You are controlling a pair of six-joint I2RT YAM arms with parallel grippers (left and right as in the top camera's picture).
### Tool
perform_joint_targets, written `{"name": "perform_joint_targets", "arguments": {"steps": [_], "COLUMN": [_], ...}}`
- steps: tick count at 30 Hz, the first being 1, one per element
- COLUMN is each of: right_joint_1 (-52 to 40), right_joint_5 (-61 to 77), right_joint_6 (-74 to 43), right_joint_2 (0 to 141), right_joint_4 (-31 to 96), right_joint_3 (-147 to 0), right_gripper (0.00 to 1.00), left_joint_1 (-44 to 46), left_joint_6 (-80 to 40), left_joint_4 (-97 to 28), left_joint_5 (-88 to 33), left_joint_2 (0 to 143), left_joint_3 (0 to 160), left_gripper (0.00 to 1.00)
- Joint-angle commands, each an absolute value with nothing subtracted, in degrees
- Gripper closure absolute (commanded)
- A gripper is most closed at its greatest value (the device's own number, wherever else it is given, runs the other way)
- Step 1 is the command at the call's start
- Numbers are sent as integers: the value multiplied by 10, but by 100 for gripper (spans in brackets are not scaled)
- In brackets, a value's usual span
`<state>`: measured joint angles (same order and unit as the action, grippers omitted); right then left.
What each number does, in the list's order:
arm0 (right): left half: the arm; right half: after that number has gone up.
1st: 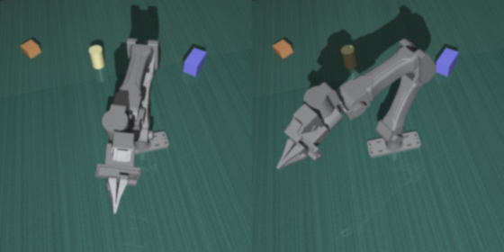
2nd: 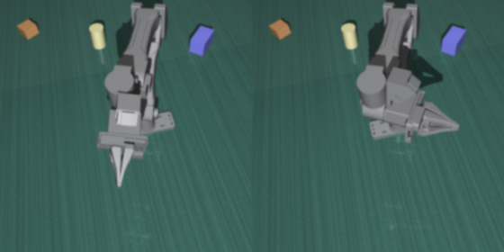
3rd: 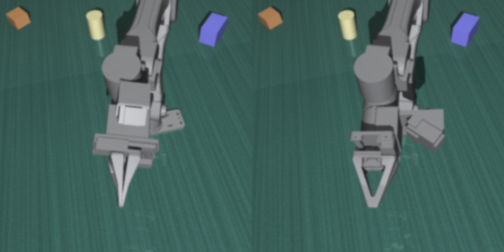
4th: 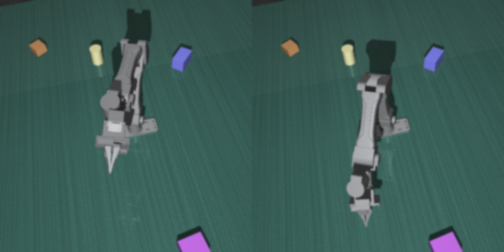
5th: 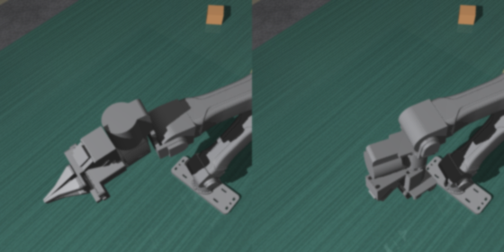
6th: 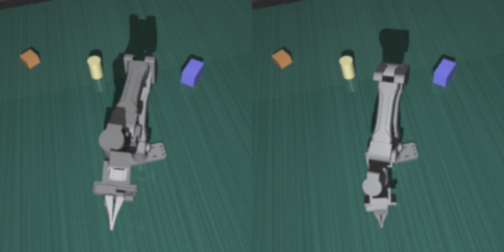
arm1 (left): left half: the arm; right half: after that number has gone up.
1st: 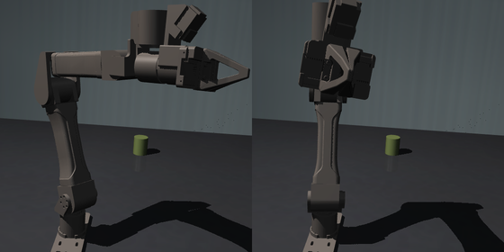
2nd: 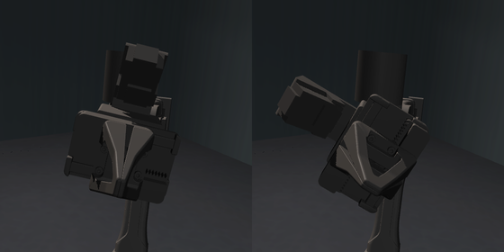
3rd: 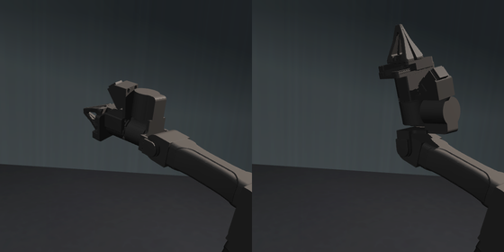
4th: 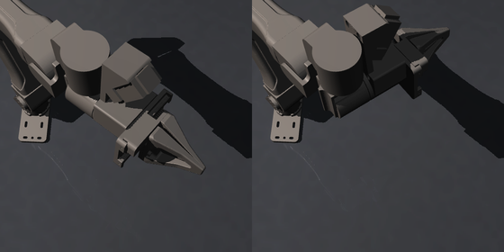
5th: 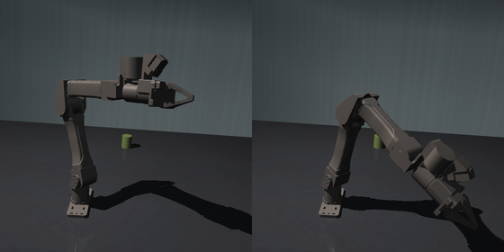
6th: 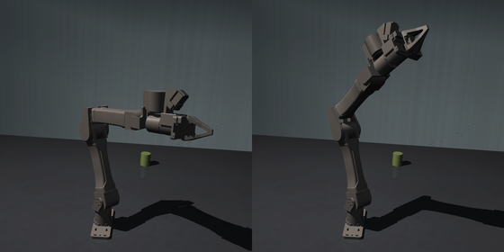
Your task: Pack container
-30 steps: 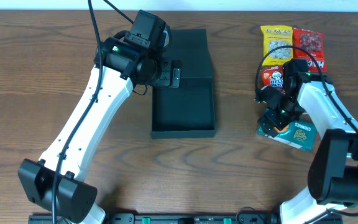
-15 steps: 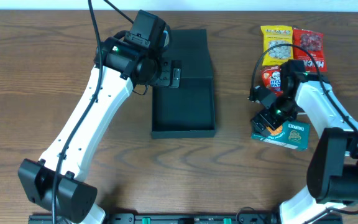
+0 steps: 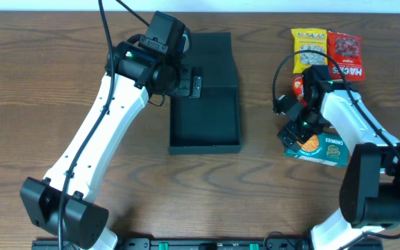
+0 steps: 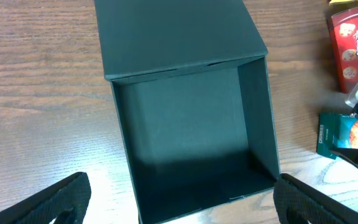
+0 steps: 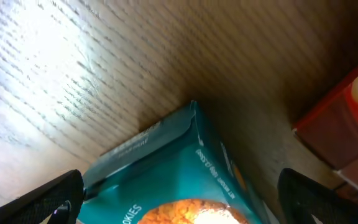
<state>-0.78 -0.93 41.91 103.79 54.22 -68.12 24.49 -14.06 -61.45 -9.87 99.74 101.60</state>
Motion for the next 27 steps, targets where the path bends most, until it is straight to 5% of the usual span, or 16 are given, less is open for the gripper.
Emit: {"name": "perform_joint_targets", "arguments": {"steps": [1, 6, 14, 22, 27], "right_joint_1": [-27, -51, -42, -42, -34], "right_joint_5": [-16, -15, 36, 218, 210], "right_joint_6": [377, 315, -76, -172, -407], "right_joint_2": [1042, 1013, 954, 948, 948], "right_joint_4": [529, 531, 550, 541, 542], "right_joint_3": [-685, -716, -739, -738, -738], "right_gripper": [1, 1, 1, 1, 1], "left_joint_1": [244, 244, 244, 243, 244], "left_joint_6": [-133, -132, -132, -132, -132], "left_joint_4": [-615, -615, -615, -614, -615], "left_joint_5": [-89, -88, -88, -88, -88], "left_joint_2": [996, 996, 996, 997, 997], "left_joint_3": [1024, 1024, 1024, 1024, 1024], "left_gripper": [5, 5, 5, 5, 5]}}
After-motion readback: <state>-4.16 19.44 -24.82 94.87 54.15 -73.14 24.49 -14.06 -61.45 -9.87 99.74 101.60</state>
